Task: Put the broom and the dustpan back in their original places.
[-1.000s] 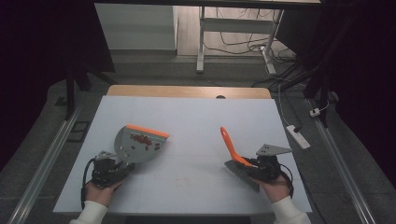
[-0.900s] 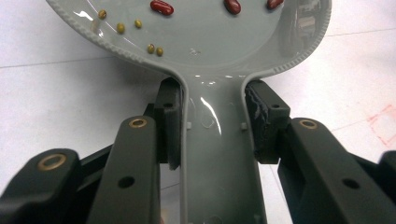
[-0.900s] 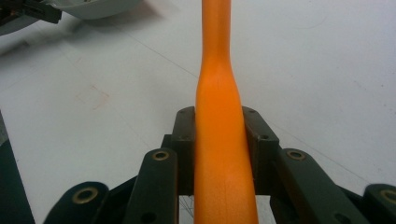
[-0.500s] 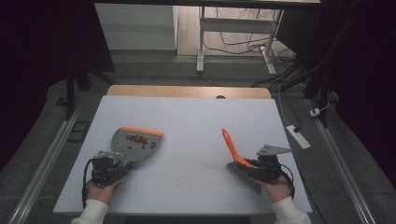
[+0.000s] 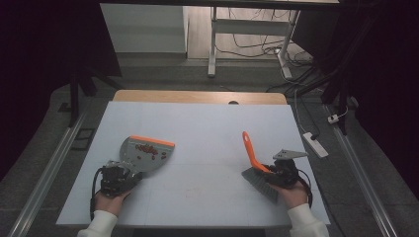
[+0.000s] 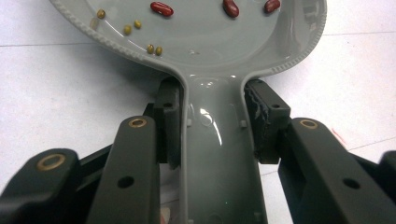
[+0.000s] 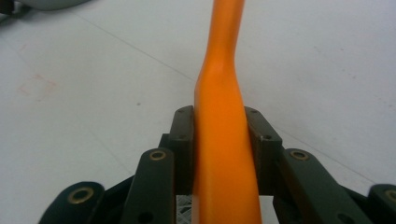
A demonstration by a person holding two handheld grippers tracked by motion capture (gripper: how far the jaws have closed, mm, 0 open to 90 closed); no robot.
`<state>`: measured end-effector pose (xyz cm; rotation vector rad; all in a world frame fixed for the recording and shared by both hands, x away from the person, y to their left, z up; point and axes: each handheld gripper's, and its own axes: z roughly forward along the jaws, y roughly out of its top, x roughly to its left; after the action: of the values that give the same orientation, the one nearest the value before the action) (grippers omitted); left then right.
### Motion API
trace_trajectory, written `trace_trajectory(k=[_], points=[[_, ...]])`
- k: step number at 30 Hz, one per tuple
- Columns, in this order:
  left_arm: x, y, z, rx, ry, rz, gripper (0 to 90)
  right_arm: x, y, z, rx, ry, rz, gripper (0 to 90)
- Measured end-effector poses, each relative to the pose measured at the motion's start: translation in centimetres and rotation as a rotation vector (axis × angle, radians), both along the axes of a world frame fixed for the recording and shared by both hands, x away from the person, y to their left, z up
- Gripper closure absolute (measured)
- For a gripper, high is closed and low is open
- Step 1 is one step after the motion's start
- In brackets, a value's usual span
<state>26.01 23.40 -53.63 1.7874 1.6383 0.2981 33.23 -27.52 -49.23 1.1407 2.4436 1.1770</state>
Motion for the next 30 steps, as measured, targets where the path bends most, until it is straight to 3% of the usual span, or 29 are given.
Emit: trace_trajectory(k=[5,10,13,21,26,30], points=[[-0.1,0.1,0.0,-0.004,-0.004,-0.003,60.4,1.0,-0.3,-0.4,-0.032,0.019,-0.017,61.0],[-0.1,0.1,0.0,0.004,-0.016,-0.019,54.0,1.5,-0.3,-0.7,-0.087,0.009,-0.048,51.7],[-0.1,0.1,0.0,0.004,-0.017,-0.021,51.3,1.9,-0.4,-1.0,-0.095,0.021,-0.057,49.5],[-0.1,0.0,0.1,0.018,-0.024,-0.021,40.5,2.2,-0.5,-1.2,-0.117,0.024,-0.067,46.5],[-0.4,0.1,0.7,0.019,-0.033,-0.016,33.5,2.0,-0.4,-1.0,-0.154,-0.021,-0.086,47.1],[-0.8,0.1,1.2,0.028,-0.052,-0.024,30.9,1.9,-0.5,-0.8,-0.139,-0.025,-0.086,47.1]])
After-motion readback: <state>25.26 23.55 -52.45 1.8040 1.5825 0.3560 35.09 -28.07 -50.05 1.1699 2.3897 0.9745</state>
